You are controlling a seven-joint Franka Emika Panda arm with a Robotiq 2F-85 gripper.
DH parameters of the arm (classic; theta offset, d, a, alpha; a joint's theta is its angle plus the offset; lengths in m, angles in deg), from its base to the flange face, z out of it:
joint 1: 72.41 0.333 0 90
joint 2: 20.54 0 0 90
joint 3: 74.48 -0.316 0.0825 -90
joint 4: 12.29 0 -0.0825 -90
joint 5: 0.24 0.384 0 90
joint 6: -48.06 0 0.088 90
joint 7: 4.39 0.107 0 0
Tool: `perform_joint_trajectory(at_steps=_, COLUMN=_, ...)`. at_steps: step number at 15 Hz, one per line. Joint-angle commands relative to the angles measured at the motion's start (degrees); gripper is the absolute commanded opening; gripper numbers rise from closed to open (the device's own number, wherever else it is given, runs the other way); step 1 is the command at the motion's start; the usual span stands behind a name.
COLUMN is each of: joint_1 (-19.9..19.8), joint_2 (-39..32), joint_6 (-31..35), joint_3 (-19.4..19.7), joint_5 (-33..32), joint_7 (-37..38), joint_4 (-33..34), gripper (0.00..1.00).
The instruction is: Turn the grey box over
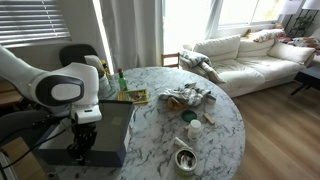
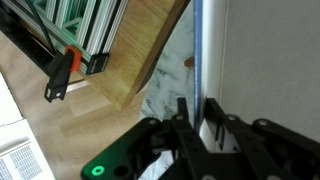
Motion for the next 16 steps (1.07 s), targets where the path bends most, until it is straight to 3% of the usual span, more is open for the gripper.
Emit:
perform_joint_trajectory(at_steps=1, joint_1=2.69, joint_2=0.93, joint_6=-2.05, joint_3=0.68, joint_5=-2.45, joint_7=2.56, joint_4=0.13, gripper=0.00)
perform_joint_trajectory(at_steps=4, joint_1=4.09, joint_2=3.82, joint_6=-6.54, joint_3=0.01, joint_5=-5.27, joint_7=3.15, joint_4=-0.21, gripper=0.02)
perform_joint_trajectory(at_steps=11, joint_1=8.06, joint_2=8.96, joint_6=-26.43, joint_3=-4.11, joint_5=-13.44, joint_7=0.50, joint_4=5.73, gripper=0.02)
perform_joint_trajectory(at_steps=16, joint_1=11.36, joint_2=9.45, joint_6=-34.07, joint_3=-6.90, joint_5=-19.49, joint_7=-1.15, joint_4=9.44, gripper=0.02)
